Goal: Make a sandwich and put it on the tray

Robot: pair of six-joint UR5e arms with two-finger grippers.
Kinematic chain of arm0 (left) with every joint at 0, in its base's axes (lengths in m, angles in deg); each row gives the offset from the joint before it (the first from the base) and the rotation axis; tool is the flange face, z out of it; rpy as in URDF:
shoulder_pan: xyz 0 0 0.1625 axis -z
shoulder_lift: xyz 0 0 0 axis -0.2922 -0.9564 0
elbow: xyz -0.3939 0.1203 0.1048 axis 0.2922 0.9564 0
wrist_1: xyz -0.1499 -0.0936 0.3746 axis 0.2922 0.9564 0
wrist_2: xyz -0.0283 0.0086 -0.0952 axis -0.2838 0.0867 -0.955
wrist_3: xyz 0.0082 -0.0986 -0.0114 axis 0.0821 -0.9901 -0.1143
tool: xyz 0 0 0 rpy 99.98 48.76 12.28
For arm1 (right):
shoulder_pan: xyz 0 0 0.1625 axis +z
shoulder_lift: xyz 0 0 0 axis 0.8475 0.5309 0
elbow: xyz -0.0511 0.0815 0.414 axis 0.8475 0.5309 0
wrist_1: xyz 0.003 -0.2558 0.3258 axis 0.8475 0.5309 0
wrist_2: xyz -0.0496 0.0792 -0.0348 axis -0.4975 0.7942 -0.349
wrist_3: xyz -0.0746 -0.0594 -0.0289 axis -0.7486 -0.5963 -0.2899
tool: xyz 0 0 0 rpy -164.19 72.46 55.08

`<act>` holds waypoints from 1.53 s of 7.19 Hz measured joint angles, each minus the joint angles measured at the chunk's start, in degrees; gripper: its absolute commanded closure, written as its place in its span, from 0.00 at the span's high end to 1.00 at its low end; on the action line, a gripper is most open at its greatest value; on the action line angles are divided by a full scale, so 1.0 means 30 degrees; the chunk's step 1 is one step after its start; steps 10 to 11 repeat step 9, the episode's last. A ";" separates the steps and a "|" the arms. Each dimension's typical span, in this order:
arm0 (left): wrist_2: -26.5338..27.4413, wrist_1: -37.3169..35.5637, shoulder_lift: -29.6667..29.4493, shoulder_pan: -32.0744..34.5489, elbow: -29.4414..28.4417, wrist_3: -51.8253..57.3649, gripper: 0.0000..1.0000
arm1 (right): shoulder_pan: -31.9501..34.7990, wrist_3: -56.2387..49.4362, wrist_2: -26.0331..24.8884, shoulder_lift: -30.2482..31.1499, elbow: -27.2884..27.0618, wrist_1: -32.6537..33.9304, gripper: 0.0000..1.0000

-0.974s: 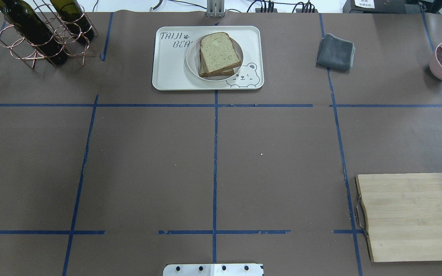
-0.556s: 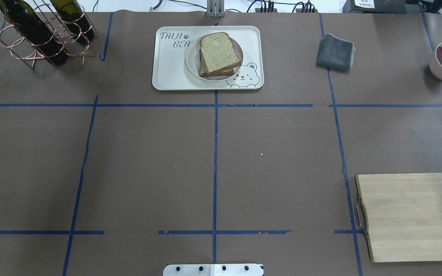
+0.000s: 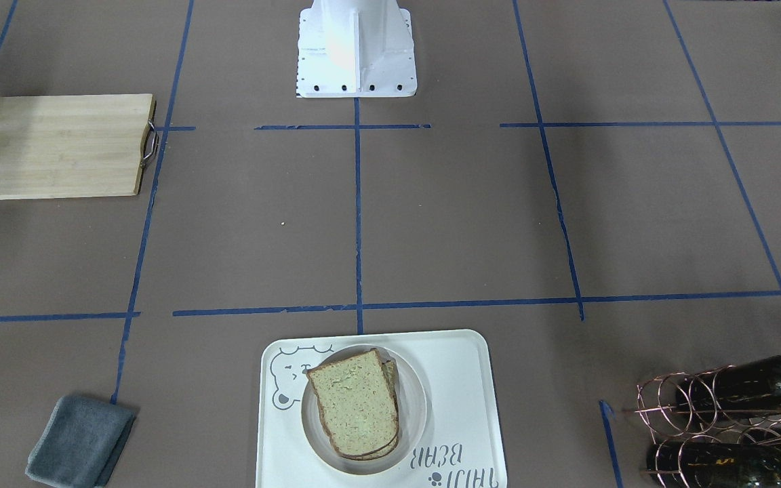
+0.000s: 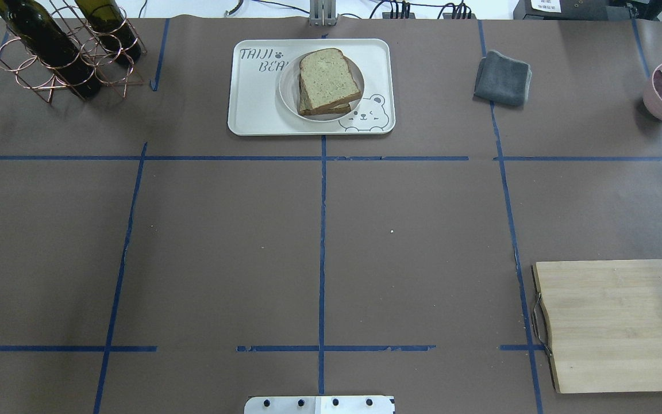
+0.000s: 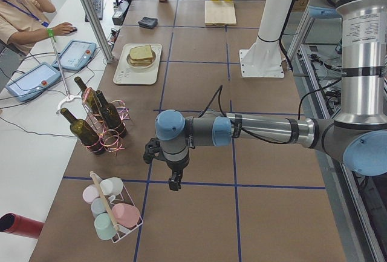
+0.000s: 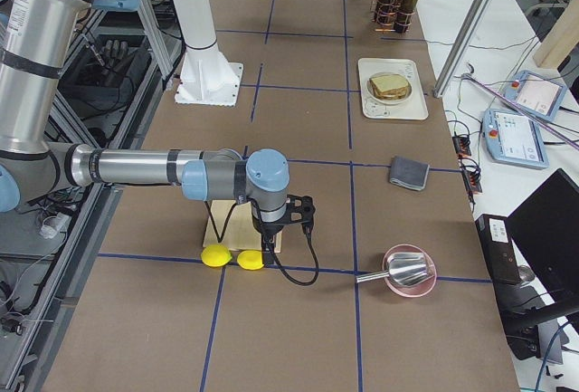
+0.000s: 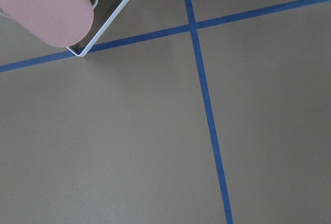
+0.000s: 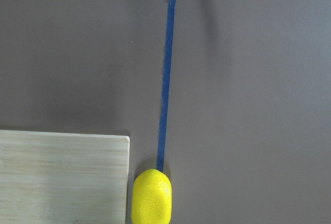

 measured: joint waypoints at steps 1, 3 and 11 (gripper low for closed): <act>0.0028 0.0057 -0.0020 0.0002 0.0168 0.0036 1.00 | 0.0000 0.0034 0.0001 -0.0032 0.0000 0.0000 1.00; 0.0051 0.0172 -0.0180 -0.0026 0.0147 0.0063 1.00 | 0.0000 0.0093 0.0013 -0.0070 0.0019 -0.0001 1.00; 0.0003 0.0249 -0.0274 -0.0043 -0.0076 0.0058 1.00 | -0.0001 0.0168 0.0066 -0.0107 0.0466 0.0027 1.00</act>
